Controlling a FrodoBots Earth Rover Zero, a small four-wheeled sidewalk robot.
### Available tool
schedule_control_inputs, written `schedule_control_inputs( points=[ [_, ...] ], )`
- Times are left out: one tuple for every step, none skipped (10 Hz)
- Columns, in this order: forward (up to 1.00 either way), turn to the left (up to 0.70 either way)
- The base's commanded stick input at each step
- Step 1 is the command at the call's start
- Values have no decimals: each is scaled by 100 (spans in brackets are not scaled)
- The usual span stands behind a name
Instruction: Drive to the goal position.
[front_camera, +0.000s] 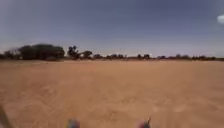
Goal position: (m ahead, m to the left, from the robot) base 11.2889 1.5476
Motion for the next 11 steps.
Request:
schedule_control_inputs(
  points=[
    [70,0],
    [70,0],
    [70,0],
    [70,0],
    [70,0],
    [70,0],
    [70,0],
    [70,0],
    [70,0],
    [70,0],
    [70,0]
  ],
)
